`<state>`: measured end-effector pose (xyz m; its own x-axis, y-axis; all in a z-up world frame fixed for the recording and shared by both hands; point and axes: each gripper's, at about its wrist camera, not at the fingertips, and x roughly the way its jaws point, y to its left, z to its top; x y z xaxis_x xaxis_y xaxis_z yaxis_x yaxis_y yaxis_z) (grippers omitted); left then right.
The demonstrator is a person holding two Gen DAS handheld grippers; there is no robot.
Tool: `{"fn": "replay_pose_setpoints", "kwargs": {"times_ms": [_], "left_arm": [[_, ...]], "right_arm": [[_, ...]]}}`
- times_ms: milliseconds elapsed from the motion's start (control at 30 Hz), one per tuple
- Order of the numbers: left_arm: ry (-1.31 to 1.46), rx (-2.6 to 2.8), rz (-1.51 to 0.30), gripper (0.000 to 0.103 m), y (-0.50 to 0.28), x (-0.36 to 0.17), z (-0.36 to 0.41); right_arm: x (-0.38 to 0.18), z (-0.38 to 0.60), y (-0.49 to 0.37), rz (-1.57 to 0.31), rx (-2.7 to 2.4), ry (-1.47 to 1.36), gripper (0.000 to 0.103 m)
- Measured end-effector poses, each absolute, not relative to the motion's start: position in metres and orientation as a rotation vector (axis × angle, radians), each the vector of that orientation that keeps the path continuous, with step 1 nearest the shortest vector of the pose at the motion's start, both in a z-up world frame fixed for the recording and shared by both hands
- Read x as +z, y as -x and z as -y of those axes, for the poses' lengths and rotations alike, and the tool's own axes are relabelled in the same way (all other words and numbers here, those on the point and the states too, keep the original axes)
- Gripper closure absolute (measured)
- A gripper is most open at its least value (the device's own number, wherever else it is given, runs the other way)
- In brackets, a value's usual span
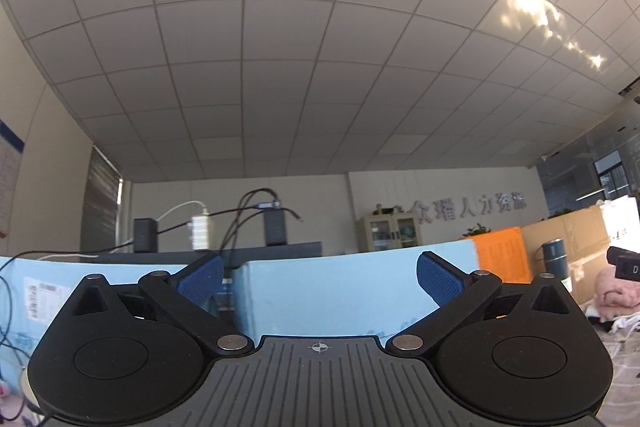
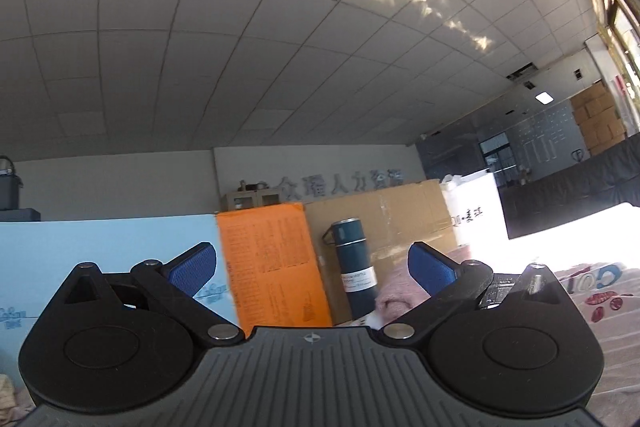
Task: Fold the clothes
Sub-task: 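Turn both tools away toward the brown jacket on the desk, then grasp the brown jacket with the left gripper while the right gripper grasps it too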
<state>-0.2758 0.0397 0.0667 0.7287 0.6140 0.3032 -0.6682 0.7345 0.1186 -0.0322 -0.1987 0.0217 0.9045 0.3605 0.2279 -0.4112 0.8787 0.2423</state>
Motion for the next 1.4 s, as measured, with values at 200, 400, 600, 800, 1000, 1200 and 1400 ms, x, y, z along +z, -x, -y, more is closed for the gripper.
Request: {"fn": "replay_pose_setpoints", "kwargs": {"times_ms": [200,400,600,800,1000,1200,1400], "left_arm": [[-0.143,0.884,0.193,0.000,0.325,0.077,-0.079],[0.122,0.951,0.134,0.000,0.393,0.089,-0.150],[0.593,0.782,0.182,0.000,0.423,0.053,-0.222],[0.683,0.664,0.143,0.000,0.409,0.020,-0.250],[0.832,0.624,0.159,0.000,0.416,-0.007,-0.269],[0.947,0.499,0.189,0.001,0.415,-0.023,-0.280],[0.892,0.451,0.175,0.001,0.400,-0.020,-0.273]], "right_arm": [[0.049,0.143,0.077,0.014,0.779,-0.276,0.000],[0.061,0.068,0.102,-0.250,1.080,-0.202,0.000],[0.038,-0.015,0.109,-0.435,1.255,-0.097,0.000],[0.028,-0.053,0.162,-0.400,1.473,0.085,0.000],[0.019,-0.103,0.196,-0.447,1.456,0.144,0.000],[0.004,-0.125,0.203,-0.456,1.304,0.146,0.011],[0.003,-0.121,0.184,-0.463,1.231,0.074,0.042]]}}
